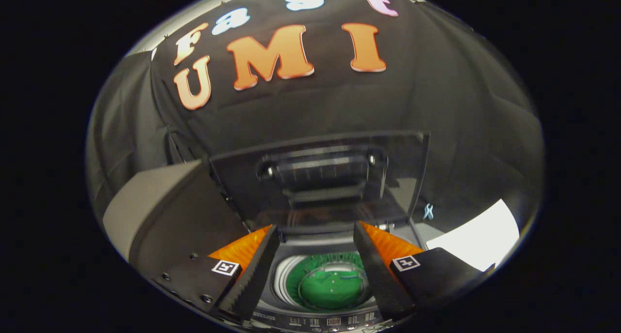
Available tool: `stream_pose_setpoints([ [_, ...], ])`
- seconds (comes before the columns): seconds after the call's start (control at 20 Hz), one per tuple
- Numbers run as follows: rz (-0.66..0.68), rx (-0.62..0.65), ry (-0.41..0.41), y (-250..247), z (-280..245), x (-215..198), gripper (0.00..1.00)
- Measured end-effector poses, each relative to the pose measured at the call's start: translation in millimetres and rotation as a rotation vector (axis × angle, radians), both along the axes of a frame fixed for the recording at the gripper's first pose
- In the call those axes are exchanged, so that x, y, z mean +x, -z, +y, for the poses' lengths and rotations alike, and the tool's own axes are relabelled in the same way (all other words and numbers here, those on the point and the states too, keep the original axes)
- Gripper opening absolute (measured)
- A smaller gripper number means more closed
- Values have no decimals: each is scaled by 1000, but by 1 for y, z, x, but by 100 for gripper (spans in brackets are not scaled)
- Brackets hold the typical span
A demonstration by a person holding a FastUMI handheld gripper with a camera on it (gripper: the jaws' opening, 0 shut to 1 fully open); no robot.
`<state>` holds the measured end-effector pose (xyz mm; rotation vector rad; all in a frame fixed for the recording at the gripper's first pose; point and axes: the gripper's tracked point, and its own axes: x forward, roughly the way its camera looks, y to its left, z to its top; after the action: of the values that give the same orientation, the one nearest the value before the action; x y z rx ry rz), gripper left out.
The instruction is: Put the clothes into the washing machine and then close the washing machine lid.
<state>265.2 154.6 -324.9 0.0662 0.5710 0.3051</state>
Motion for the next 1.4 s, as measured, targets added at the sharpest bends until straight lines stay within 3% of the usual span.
stream_pose_setpoints([
  [0.25,-133,44,-1,-80,25,48,99],
  [0.45,-151,55,20,-103,37,96,99],
  [0.85,-118,-50,5,-65,62,182,99],
  [1.2,-6,-90,18,-8,61,198,99],
  [1.4,-43,-125,13,-9,56,189,98],
])
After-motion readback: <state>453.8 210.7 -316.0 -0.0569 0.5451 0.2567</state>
